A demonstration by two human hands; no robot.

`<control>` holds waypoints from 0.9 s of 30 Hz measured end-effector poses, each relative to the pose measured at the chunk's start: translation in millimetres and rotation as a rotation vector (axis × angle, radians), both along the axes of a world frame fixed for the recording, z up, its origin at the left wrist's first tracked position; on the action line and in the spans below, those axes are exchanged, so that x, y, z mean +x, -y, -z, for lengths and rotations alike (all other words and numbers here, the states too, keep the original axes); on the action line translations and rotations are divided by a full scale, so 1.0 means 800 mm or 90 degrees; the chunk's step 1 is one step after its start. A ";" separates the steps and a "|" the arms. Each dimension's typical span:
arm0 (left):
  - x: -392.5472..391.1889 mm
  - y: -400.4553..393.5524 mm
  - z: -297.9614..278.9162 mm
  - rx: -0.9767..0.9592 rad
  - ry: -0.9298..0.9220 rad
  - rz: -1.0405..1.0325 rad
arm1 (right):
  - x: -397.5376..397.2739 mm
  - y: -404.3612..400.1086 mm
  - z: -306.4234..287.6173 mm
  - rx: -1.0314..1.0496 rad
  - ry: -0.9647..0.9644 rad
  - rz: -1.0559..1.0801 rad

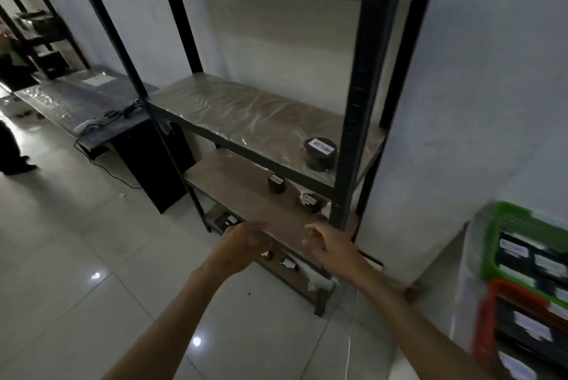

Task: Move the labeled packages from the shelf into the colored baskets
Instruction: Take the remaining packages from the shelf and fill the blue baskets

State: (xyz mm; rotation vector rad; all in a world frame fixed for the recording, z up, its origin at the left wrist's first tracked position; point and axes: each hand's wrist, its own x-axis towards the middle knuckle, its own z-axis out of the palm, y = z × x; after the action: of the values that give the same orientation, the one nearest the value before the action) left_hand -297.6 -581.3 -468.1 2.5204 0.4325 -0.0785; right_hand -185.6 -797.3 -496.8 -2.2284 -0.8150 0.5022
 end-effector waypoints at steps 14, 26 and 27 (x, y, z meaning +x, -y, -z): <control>0.161 -0.273 0.148 -0.048 -0.034 0.205 | 0.082 -0.217 0.146 -0.092 -0.125 0.308; 0.407 -0.233 0.366 -0.009 0.011 0.439 | 0.252 -0.191 0.373 -0.169 -0.067 0.593; 0.427 -0.228 0.386 0.013 0.017 0.457 | 0.267 -0.188 0.387 -0.186 -0.047 0.611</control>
State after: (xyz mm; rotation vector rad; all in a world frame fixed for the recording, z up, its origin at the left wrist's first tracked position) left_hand 44.0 -398.8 -777.3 2.5675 -0.4978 -0.3115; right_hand 27.8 -647.0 -806.4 -2.5133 0.4261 0.2222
